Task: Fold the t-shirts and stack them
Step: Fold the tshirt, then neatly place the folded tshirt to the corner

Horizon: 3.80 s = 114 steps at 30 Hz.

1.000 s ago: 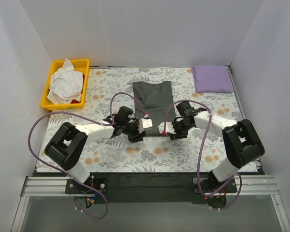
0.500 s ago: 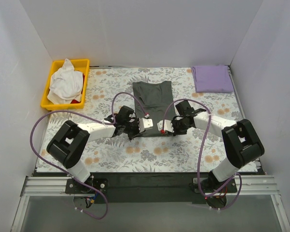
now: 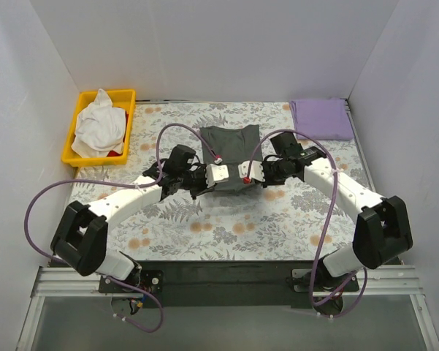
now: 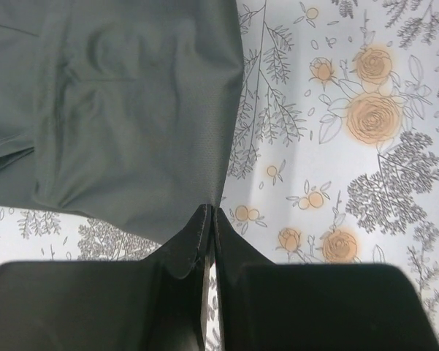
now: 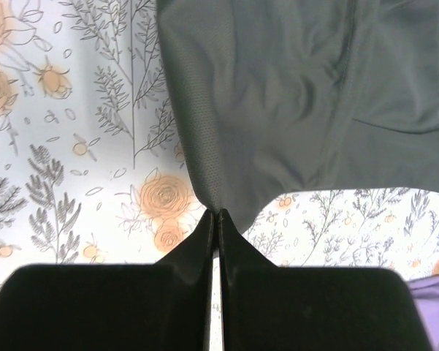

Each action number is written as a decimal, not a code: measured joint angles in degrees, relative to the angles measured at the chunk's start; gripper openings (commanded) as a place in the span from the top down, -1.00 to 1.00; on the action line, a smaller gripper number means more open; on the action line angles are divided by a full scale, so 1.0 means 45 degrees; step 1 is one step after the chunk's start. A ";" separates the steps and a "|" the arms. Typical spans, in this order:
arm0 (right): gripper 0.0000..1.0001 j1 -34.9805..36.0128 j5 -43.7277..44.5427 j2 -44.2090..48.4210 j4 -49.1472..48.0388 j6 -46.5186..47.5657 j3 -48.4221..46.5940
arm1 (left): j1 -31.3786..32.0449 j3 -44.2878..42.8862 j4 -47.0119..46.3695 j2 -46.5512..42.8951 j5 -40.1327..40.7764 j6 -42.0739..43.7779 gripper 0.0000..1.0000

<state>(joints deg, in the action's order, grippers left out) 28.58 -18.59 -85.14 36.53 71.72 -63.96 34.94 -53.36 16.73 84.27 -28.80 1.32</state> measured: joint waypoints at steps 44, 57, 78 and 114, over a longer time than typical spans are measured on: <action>0.97 -0.1195 -0.1001 -0.7281 0.3827 0.1583 -0.7504 | -0.3181 -0.3313 -0.0058 0.4308 -0.1146 -0.0379 1.00; -0.58 -0.1841 -0.1020 -0.7368 0.3507 -0.1855 -0.9554 | -0.3793 -0.4726 -0.0073 0.4488 0.0413 -0.3687 -0.15; -0.58 -0.5882 -0.6193 -0.2846 0.0495 -1.4712 -0.0160 | 0.5061 -0.0797 -0.3400 0.3585 0.4430 -0.1214 -0.09; -0.50 -0.4692 -0.6839 -0.3220 -0.9743 -2.5281 0.5255 | 0.6339 -0.0578 -0.6999 0.4420 0.5314 0.0233 1.00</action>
<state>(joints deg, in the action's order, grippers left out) 7.46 -49.36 -99.63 -7.31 -42.04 -40.32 63.46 -55.96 -14.76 104.16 -4.89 2.37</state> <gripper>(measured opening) 0.802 0.019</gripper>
